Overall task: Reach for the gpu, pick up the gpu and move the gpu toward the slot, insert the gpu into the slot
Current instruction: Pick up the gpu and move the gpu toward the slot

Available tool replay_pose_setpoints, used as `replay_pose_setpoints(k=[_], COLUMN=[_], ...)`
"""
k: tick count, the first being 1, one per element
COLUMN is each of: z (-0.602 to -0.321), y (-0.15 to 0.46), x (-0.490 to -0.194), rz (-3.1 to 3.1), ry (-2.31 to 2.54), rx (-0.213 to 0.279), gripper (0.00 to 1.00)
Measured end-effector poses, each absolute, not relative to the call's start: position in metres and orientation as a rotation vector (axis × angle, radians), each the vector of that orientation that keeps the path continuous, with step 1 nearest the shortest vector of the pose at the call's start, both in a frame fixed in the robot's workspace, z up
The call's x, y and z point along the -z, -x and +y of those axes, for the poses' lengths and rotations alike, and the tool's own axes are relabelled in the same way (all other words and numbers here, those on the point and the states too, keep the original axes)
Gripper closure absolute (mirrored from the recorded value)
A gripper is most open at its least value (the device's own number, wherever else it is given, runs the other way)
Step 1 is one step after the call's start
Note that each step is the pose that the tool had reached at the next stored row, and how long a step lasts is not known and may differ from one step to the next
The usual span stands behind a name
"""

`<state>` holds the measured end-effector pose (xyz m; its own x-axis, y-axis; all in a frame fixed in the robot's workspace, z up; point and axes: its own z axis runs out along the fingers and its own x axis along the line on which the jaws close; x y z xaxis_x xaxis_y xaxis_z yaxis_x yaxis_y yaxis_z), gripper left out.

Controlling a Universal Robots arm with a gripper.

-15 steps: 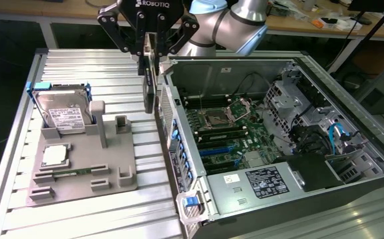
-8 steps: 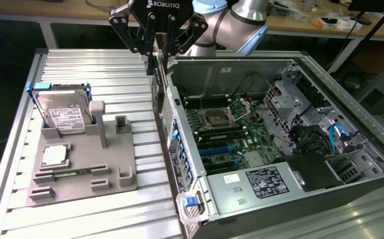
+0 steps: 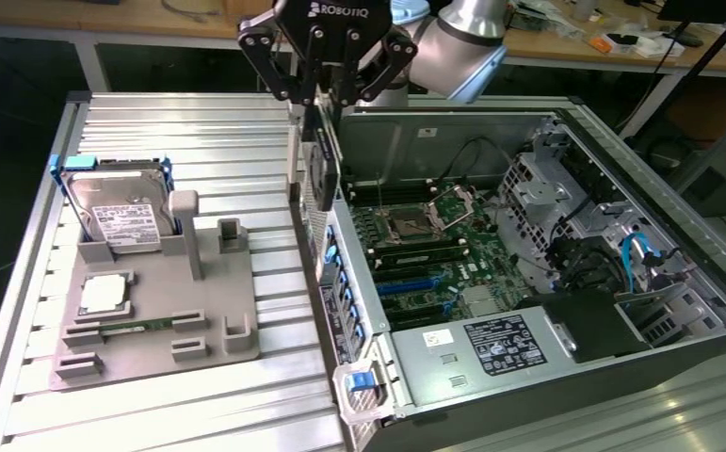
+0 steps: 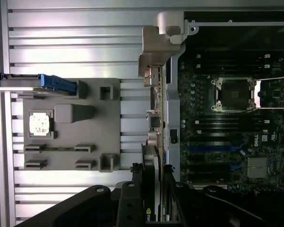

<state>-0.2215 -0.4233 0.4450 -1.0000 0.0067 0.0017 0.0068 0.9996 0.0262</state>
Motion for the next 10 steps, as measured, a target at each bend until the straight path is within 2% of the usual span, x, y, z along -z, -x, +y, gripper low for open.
replay_pose_setpoints(k=[10], z=[-0.423], y=[0.197], x=[-0.444], rz=[-3.139], ry=[-0.019], rx=[0.042], gripper=[0.73])
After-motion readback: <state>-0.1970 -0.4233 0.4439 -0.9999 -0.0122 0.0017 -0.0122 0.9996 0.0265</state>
